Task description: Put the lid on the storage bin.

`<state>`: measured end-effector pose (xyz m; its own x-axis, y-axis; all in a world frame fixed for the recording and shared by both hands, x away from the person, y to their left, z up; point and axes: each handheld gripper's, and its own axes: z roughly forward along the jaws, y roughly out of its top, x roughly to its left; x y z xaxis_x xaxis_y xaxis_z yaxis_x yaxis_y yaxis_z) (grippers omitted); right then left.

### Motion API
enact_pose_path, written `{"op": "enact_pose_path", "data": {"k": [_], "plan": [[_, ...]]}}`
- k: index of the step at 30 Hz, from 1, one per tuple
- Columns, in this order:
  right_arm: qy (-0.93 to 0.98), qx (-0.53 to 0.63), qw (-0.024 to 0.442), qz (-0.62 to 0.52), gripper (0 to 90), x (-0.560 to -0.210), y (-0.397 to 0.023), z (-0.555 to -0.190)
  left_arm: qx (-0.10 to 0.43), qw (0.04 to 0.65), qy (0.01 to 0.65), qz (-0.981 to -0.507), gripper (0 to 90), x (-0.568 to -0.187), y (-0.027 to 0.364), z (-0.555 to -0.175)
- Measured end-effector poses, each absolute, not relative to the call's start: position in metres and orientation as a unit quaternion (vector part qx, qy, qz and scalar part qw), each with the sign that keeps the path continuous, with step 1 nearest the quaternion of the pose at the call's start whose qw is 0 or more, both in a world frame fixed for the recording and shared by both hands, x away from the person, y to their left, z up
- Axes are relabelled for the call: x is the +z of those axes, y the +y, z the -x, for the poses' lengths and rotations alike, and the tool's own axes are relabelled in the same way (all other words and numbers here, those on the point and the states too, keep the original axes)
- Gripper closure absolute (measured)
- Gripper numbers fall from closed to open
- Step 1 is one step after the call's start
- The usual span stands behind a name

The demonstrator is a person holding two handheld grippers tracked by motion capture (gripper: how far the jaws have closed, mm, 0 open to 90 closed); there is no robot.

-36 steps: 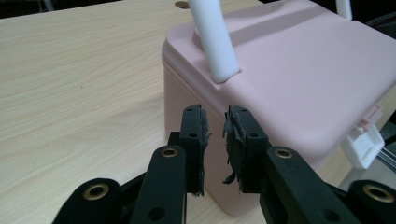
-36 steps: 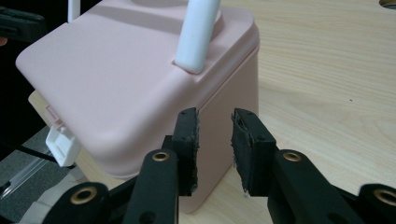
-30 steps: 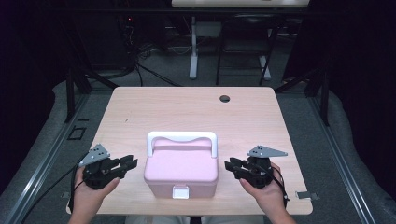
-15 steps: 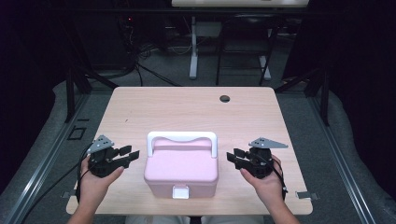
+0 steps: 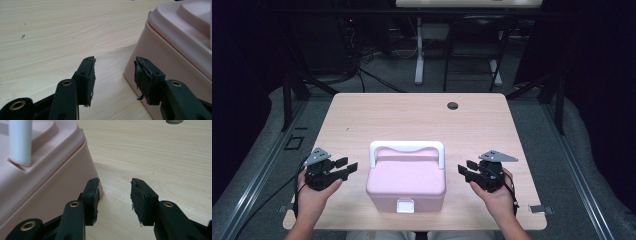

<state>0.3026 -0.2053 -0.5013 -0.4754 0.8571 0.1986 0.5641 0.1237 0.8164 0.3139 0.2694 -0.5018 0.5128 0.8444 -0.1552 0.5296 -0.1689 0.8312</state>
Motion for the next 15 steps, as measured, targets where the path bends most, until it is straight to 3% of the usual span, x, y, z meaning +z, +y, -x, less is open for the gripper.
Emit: {"op": "enact_pose_path", "data": {"k": [15], "plan": [[0.744,0.429,0.176,-0.481,55.7,-0.524,-0.204,-0.301,0.187,0.423,0.452,-0.763,47.5,-0.517,0.269,-0.311]]}}
